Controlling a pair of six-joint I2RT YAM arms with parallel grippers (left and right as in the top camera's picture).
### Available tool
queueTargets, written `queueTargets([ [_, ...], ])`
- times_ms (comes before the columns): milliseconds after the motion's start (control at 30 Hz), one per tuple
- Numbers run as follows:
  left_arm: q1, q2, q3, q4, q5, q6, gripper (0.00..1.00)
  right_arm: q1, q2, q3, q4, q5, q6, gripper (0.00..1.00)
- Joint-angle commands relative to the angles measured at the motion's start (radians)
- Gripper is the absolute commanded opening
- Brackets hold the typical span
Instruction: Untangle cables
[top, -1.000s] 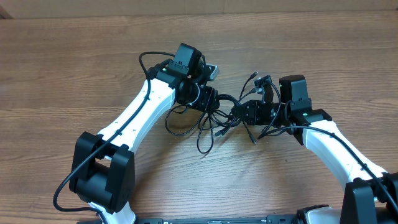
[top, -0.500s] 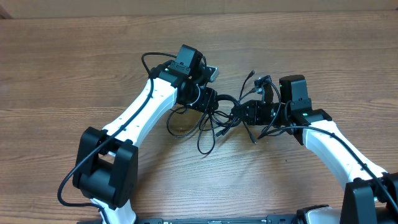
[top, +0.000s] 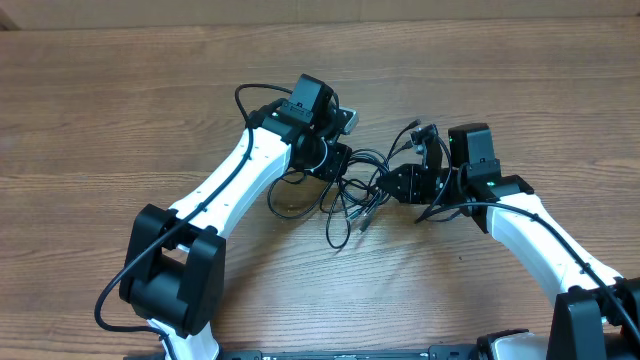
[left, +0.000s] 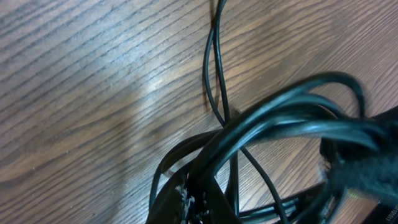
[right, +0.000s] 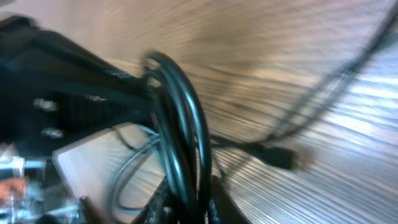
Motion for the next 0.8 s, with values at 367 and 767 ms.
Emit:
queueTargets([
  [367, 0.122, -0.304, 0.03, -0.011, 0.014, -0.017, 0.04, 0.003, -0.005, 0.017, -0.169, 0.706, 0.227, 0.04],
  [767, 0.296, -0.459, 0.03, -0.007, 0.049, -0.117, 0.04, 0.005, -0.011, 0.04, -0.134, 0.537, 0.168, 0.04],
])
